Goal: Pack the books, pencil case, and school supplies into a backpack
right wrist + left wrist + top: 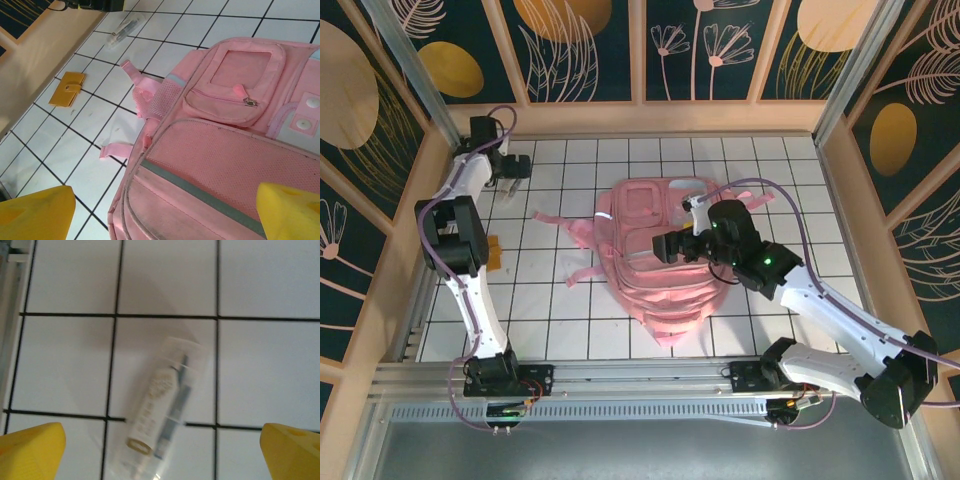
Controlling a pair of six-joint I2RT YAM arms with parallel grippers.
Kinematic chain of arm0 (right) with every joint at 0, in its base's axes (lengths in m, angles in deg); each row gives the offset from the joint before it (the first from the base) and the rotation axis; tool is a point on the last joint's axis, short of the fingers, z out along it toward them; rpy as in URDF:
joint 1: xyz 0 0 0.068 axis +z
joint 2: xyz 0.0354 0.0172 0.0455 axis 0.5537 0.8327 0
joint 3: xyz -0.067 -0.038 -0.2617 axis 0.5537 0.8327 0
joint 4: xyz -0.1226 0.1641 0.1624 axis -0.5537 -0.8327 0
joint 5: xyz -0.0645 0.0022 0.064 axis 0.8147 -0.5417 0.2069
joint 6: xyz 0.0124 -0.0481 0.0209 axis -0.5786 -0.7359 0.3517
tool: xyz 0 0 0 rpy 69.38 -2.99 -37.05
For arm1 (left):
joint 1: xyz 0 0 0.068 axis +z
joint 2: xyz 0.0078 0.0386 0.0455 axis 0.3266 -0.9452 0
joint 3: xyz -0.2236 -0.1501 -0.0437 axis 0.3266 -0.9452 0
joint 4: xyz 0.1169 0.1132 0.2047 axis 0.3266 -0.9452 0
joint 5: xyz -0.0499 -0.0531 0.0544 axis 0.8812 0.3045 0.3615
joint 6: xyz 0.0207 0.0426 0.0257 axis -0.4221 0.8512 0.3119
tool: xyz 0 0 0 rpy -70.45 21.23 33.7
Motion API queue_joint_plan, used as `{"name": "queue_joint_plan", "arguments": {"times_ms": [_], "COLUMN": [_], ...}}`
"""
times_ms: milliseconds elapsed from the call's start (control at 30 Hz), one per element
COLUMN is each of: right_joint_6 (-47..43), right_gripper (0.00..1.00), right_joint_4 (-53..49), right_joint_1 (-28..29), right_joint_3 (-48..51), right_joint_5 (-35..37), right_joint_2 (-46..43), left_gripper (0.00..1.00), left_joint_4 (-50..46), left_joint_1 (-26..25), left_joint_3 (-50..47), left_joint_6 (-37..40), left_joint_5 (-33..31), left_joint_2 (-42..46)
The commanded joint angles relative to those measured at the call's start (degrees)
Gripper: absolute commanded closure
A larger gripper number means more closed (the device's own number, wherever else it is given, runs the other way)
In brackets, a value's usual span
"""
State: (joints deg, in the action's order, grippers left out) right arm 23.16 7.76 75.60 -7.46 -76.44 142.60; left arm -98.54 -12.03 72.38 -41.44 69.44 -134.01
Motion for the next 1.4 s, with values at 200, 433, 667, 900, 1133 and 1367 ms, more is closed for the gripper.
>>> {"name": "queue_joint_plan", "arguments": {"times_ms": [200, 433, 667, 900, 1133, 1367], "right_joint_6": [-3.57, -1.44, -0.31, -14.51, -23.93, -62.80], "right_gripper": [0.08, 0.10, 0.10, 0.09, 0.07, 0.10], "right_joint_4": [-4.73, -4.67, -7.40, -10.54, -9.79, -26.57], "right_joint_1": [0.95, 2.90, 3.14, 2.84, 1.69, -3.44], "right_joint_3": [-8.99, -10.18, -10.28, -11.10, -11.03, -6.36], "right_joint_5": [2.66, 3.89, 9.89, 17.72, 18.24, -9.74], "right_joint_2": [4.14, 4.57, 3.89, -0.04, -2.94, -0.47], "left_gripper": [0.01, 0.32, 0.45, 0.37, 0.67, 0.74], "left_joint_4": [-4.97, -6.96, -8.12, -8.72, -10.16, -6.17], "left_joint_1": [0.24, 0.20, 0.18, 0.16, 0.13, 0.15], "left_joint_3": [3.95, 6.90, 8.70, 12.29, 11.99, 0.83], "left_joint_6": [2.92, 2.61, 2.58, 0.70, 0.03, -2.67], "left_joint_5": [4.13, 0.12, 1.55, 1.32, 2.39, 6.56], "left_joint_2": [-9.34, -12.80, -13.73, -15.77, -16.03, -1.36]}}
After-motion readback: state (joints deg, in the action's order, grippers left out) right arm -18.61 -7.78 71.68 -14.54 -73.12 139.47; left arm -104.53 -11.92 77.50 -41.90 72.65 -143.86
